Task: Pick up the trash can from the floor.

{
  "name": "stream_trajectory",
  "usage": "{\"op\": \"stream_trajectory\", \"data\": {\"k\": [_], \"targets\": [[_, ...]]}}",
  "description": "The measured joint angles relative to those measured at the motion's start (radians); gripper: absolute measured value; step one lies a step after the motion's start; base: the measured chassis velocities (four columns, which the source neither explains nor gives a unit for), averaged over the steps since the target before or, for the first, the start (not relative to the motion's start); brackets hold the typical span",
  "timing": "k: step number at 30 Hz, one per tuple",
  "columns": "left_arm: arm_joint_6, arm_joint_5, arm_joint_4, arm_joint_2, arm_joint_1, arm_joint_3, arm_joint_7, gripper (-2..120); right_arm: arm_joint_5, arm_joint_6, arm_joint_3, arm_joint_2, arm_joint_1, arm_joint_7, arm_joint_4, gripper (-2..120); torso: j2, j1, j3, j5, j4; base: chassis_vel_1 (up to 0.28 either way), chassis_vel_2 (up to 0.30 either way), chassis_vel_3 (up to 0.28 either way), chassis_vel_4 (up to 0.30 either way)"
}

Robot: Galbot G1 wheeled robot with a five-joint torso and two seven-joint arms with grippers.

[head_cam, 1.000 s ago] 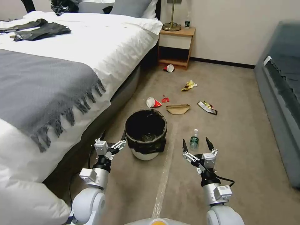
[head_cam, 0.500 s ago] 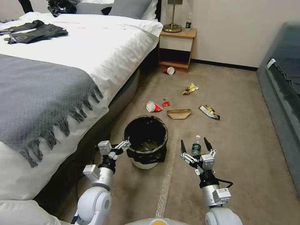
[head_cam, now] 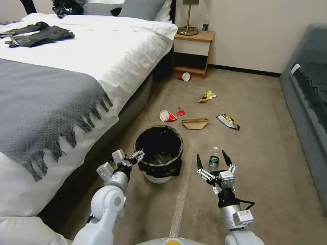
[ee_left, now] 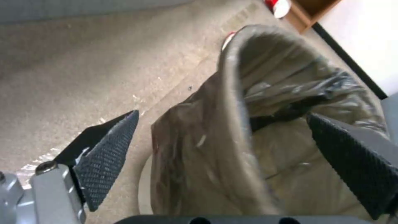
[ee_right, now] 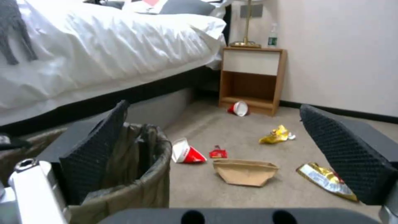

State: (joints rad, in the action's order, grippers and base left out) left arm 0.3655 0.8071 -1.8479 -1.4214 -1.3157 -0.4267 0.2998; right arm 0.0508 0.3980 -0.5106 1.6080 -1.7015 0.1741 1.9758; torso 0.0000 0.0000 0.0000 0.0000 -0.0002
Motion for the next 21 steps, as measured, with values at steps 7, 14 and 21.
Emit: {"op": "stream_trajectory", "data": {"k": [7,14,21], "targets": [[0.015,0.018,0.077,-0.006,0.037,-0.001,-0.035,95,0.006,0.001,0.003,0.000,-0.003,0.012,0.008,100,0.000,0.000,0.000,-0.0001,0.0001,0.000,0.000,0.000,0.000],[0.014,0.022,0.114,-0.019,0.052,-0.003,-0.071,74,0.008,0.001,0.002,0.000,0.001,0.016,0.002,100,0.000,0.000,0.000,0.0004,0.0003,0.000,0.000,0.000,0.000],[0.001,0.017,0.116,-0.021,0.052,-0.002,-0.072,51,0.005,0.001,-0.003,0.000,0.001,0.016,0.002,100,0.000,0.000,0.000,0.0002,0.0002,0.000,0.000,0.000,0.000]]}}
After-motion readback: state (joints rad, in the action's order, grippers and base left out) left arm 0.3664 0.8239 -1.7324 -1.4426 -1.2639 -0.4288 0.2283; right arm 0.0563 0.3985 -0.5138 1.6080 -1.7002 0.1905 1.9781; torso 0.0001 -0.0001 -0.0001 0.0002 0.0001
